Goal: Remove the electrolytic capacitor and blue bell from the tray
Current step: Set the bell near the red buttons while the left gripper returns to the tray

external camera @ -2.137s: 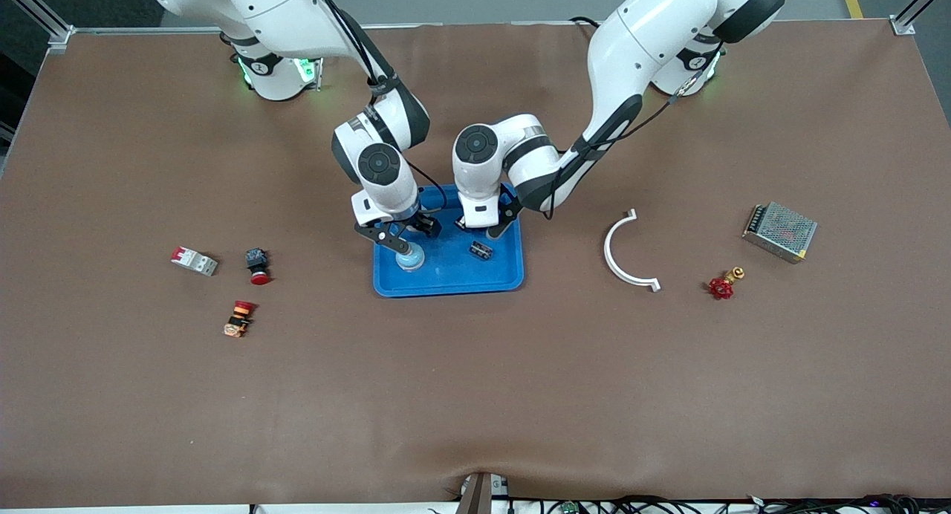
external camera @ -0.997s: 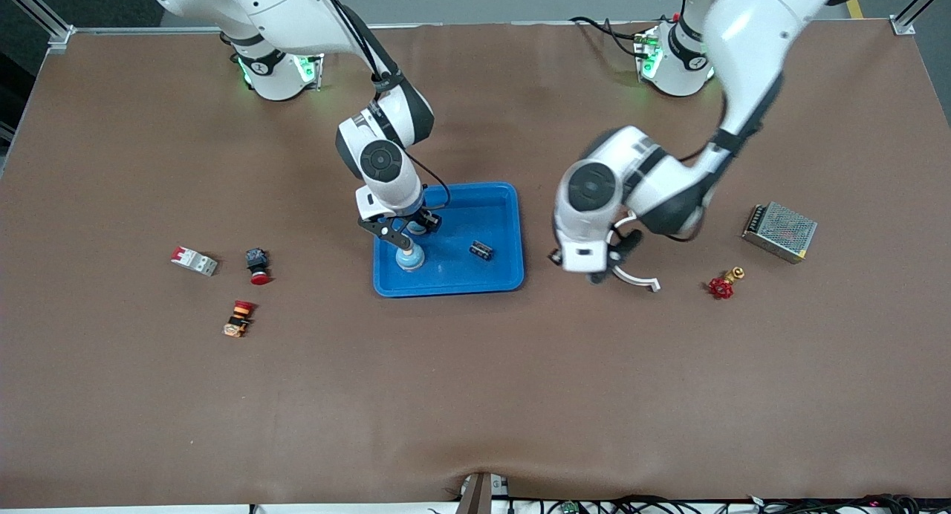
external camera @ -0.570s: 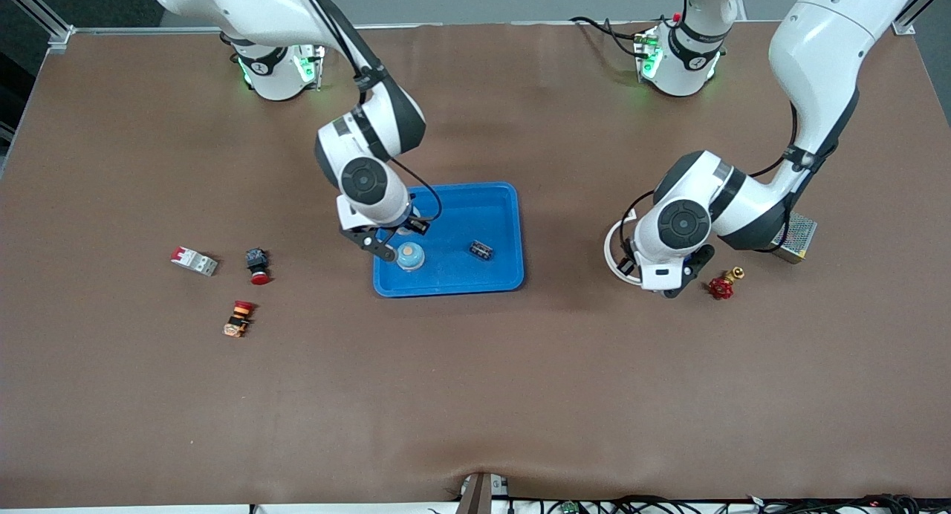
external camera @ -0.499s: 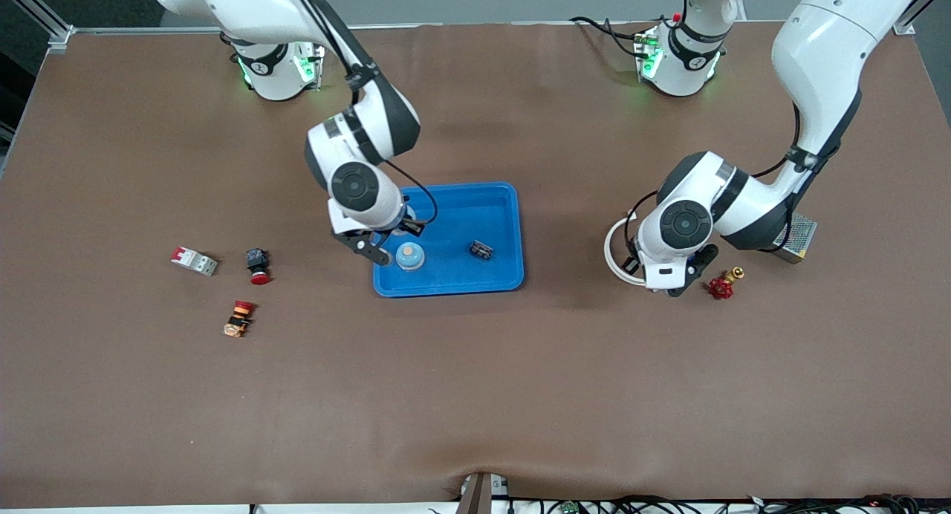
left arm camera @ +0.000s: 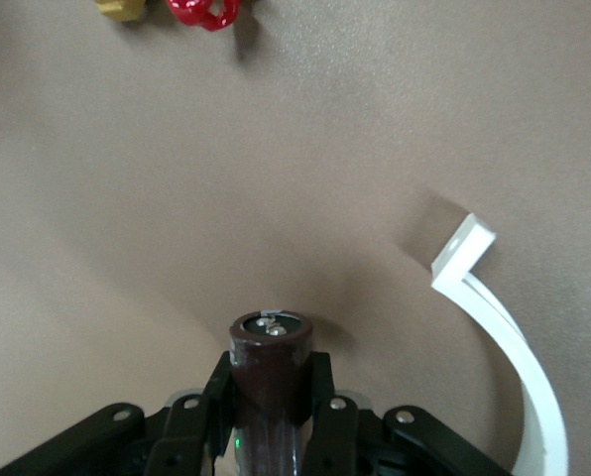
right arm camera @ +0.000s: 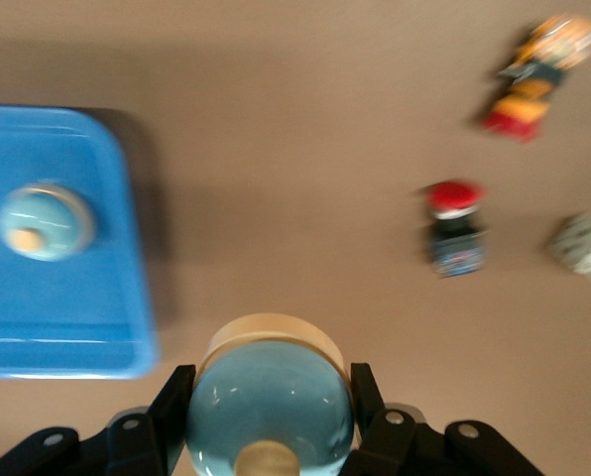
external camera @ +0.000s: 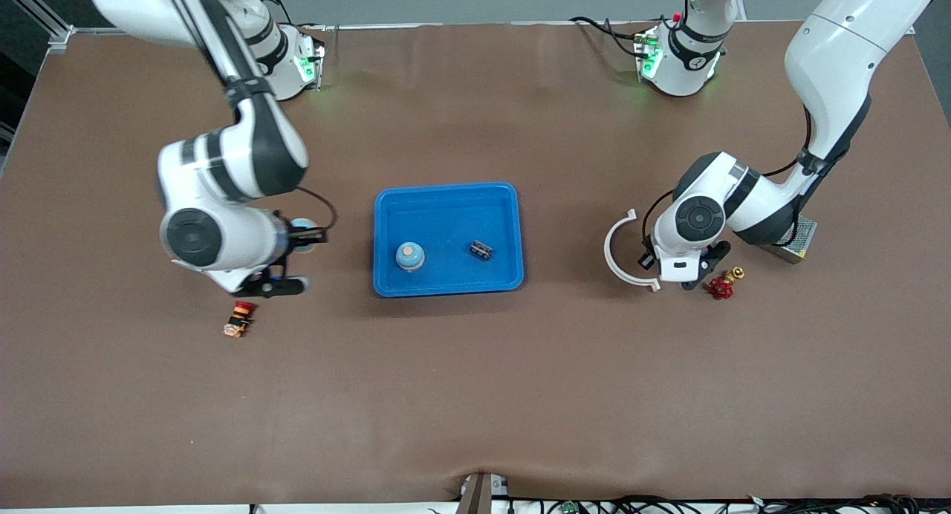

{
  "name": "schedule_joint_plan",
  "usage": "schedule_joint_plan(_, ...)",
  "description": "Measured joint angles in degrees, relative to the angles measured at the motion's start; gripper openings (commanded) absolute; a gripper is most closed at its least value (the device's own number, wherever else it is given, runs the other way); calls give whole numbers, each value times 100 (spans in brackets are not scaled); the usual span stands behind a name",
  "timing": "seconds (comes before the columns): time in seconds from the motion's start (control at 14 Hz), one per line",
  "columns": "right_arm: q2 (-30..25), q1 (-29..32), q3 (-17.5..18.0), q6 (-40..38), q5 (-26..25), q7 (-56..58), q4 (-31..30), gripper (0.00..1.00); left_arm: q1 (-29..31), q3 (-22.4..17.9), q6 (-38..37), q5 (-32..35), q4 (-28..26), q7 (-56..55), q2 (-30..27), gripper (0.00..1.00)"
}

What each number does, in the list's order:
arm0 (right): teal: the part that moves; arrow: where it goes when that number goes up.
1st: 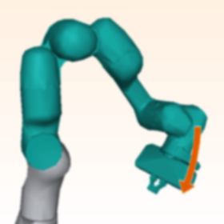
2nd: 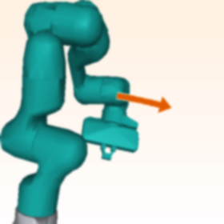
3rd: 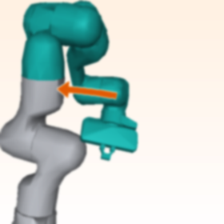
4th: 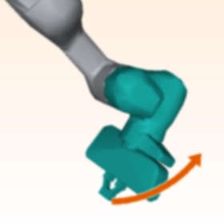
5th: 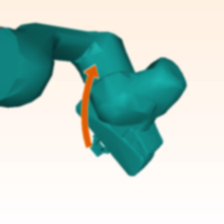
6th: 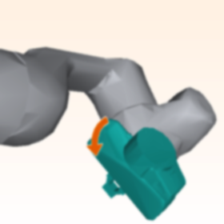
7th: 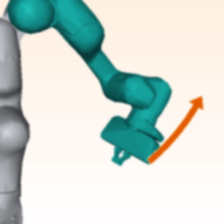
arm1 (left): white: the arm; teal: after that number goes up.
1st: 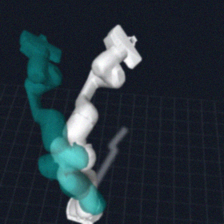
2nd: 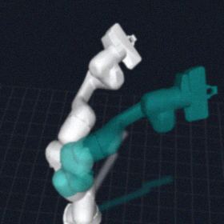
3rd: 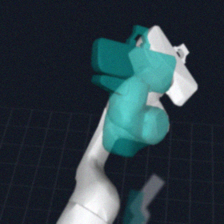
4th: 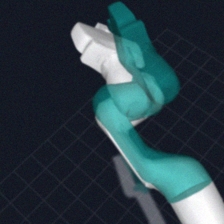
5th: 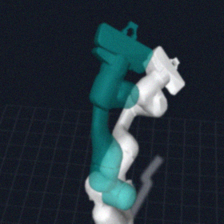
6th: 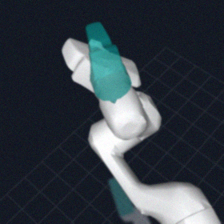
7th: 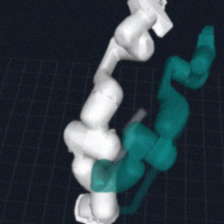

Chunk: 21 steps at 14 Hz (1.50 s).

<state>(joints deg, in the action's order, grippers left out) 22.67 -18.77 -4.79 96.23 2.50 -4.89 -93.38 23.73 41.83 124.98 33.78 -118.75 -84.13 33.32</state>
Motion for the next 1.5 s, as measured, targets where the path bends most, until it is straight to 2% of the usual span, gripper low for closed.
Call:
schedule_joint_plan(0.07,-30,73,-1,0,-263,327,1,0,-1,1,27,11,-11,1,12,94)
schedule_joint_plan(0.14,-51,107,1,7,-481,642,2,0,-6,2,47,36,-18,4,17,100)
schedule_joint_plan(0.36,-63,337,-6,170,-707,1588,-2,0,-7,47,90,108,4,4,9,100)
schedule_joint_plan(0.5,-56,732,-14,393,-717,2440,-38,0,-2,211,96,113,104,0,-61,100)
schedule_joint_plan(0.78,-16,1591,-24,1167,-718,3844,-387,0,-100,691,-192,113,716,-28,-233,100)
schedule_joint_plan(1.0,31,1996,-22,2003,-718,4424,-851,0,-662,746,-254,83,1143,-269,-197,100)
schedule_joint_plan(1.21,154,2172,-19,2756,-718,4703,-1198,0,-1428,727,-259,81,1601,-973,155,100)
schedule_joint_plan(1.5,571,2347,-11,3494,-717,5007,-1299,0,-2439,425,-260,81,2250,-1685,713,100)
